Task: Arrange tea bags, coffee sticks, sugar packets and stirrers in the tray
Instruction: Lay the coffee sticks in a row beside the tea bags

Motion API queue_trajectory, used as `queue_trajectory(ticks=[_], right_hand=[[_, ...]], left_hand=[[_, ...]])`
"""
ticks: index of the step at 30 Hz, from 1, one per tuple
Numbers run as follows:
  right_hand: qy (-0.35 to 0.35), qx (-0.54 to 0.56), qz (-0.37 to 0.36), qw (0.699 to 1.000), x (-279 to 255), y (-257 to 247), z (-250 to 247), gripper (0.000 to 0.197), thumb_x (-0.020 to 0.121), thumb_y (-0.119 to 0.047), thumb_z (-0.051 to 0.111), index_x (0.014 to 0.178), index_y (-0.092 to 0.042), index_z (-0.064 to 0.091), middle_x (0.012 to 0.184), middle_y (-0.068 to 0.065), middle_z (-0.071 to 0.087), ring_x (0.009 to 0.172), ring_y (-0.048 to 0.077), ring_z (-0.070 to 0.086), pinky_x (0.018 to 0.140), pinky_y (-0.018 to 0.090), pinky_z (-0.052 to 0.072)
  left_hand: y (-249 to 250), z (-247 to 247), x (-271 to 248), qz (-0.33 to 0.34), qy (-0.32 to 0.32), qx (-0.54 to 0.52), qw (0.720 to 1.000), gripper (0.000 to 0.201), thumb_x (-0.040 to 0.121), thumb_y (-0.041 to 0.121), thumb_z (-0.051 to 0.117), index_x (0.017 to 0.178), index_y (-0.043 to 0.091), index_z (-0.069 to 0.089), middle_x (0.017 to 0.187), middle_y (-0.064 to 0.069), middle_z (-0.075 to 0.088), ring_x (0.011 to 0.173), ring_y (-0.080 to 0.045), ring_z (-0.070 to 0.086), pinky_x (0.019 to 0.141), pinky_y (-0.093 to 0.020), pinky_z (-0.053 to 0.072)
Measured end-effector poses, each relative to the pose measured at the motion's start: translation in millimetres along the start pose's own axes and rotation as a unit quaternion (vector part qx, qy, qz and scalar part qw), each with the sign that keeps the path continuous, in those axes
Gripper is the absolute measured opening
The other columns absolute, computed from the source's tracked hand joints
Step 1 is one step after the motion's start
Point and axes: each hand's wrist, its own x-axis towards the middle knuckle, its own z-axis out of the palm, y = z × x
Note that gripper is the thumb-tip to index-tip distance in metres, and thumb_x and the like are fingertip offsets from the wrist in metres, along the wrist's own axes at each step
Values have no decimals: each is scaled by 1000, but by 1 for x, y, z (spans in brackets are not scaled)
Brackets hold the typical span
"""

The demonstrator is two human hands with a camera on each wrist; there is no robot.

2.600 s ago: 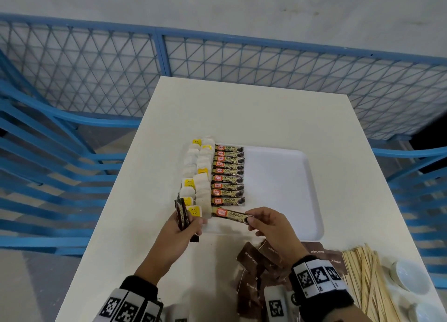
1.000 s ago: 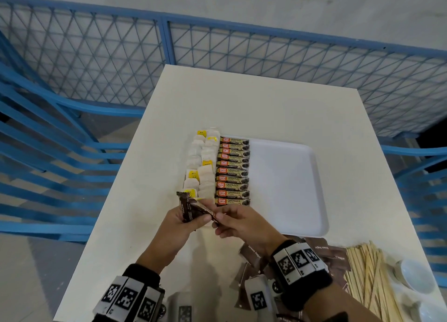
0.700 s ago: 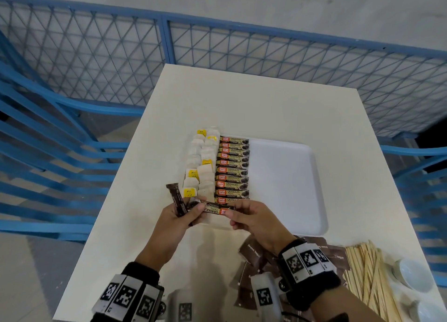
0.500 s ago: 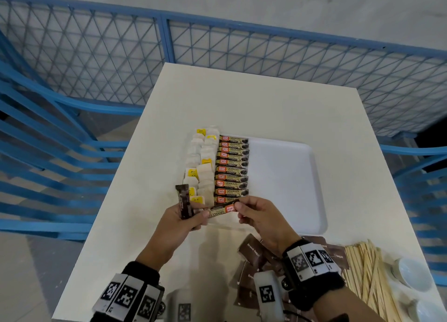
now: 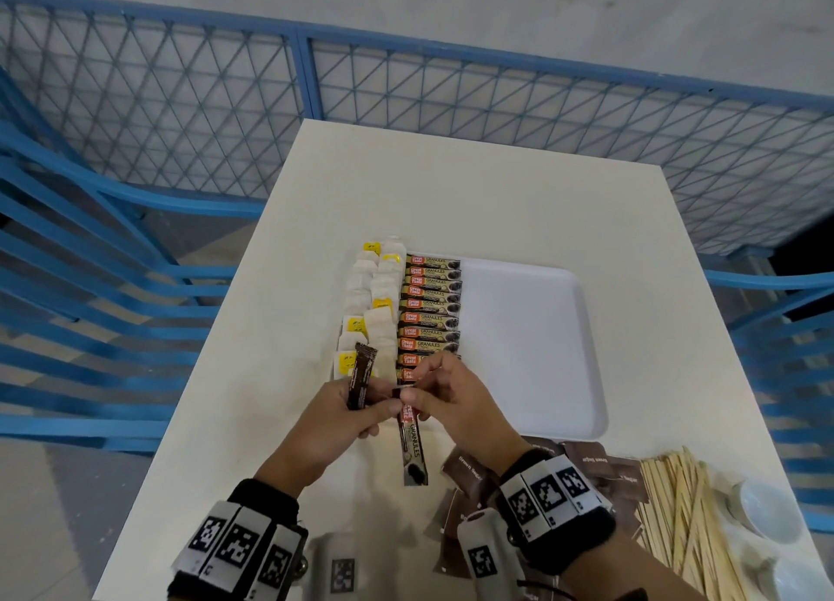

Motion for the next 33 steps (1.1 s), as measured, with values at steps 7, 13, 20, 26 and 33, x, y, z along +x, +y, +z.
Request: queue_trajectory(ticks=[7,13,20,26,33], right_hand=[[-84,-2,125,989,-12,11,-5,11,88,-12,61,96,-11,54,84,3,66,65,8,62,61,17,50],[12,141,151,978,-13,21,-18,10,83,1,63,93,0,64,76,11,67,66,13,64,65,17,54],[116,90,151,978,2,29,-39,15,84,3,63,98,2,62,72,11,66,63,17,61,61,20,52],[150,-32,164,975,14,42,-44,20,80,-7,71,93,-8,56,74,7,65,63,15,59,61,22,51],[176,-138,140,964,19,49,-38,23,79,-18,73,89,-15,52,74,3,64,67,16,58,71,32,53]], left_hand=[[-15,-13,3,-21,77,-36,996,7,83,6,67,81,7,60,57,1,61,47,-7,45,45,-15,37],[-22,-10,-1,-47,45,1,998,4,87,13,63,87,9,62,75,-7,69,50,-8,47,51,-18,39],[-22,-8,2,-85,45,31,995,19,90,25,61,103,18,50,84,-2,52,60,-14,50,62,-25,41],[-20,-13,3,-87,44,-1,995,11,95,9,43,102,16,49,74,-5,45,62,-16,50,66,-28,43],[-23,-15,1,-56,40,27,997,13,95,13,50,107,16,54,94,-3,55,74,-16,62,74,-27,50]])
